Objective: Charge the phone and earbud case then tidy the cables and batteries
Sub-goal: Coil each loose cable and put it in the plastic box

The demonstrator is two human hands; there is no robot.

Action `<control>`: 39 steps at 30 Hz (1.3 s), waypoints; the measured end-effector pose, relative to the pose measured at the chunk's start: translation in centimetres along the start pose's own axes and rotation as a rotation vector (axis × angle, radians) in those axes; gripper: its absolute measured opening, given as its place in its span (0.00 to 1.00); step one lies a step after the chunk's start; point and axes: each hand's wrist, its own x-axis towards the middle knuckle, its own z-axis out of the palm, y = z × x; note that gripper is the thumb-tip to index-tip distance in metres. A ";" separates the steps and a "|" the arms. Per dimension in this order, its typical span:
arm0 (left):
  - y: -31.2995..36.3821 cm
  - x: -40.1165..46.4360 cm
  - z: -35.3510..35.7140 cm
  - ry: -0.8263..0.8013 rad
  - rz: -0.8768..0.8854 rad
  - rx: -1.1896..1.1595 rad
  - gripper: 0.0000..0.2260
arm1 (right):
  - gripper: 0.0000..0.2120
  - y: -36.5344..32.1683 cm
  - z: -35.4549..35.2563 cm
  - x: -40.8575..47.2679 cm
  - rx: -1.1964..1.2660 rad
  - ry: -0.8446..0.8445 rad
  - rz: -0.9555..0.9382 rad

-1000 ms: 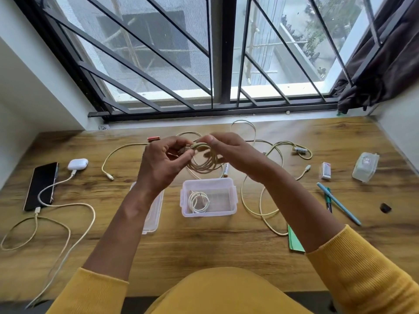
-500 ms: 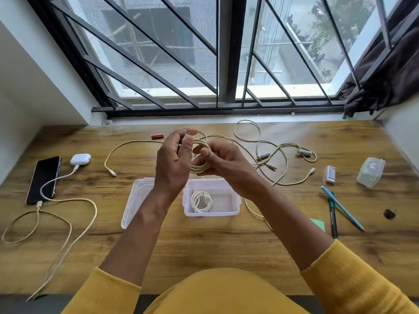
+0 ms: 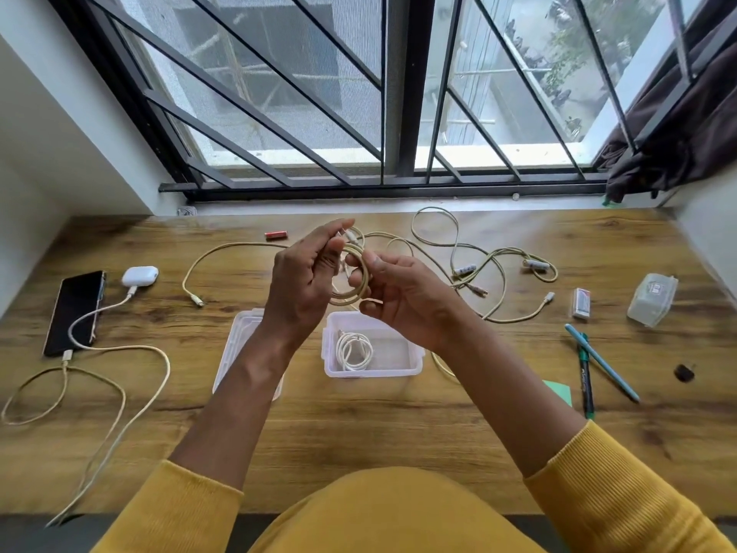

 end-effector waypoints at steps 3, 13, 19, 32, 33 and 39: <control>0.4 0.0 -0.1 0.052 0.011 0.025 0.14 | 0.10 0.0 0.3 0.0 -0.008 0.043 -0.054; 0.6 0.1 0.4 0.234 -0.090 0.225 0.13 | 0.12 0.3 1.1 0.0 -0.363 0.170 -0.364; 0.6 0.5 0.0 0.211 -0.078 0.177 0.12 | 0.09 0.7 1.8 0.2 -0.427 0.178 -0.406; 1.4 0.6 -0.1 -0.028 -0.073 -0.165 0.12 | 0.06 1.4 1.6 1.0 -0.574 0.482 -0.352; 1.6 0.5 0.2 -0.041 -0.054 -0.146 0.12 | 0.06 1.5 1.7 1.1 -0.622 0.524 -0.374; 1.5 0.2 1.2 -0.017 -0.037 -0.042 0.12 | 0.05 1.2 1.5 0.9 -0.449 0.508 -0.332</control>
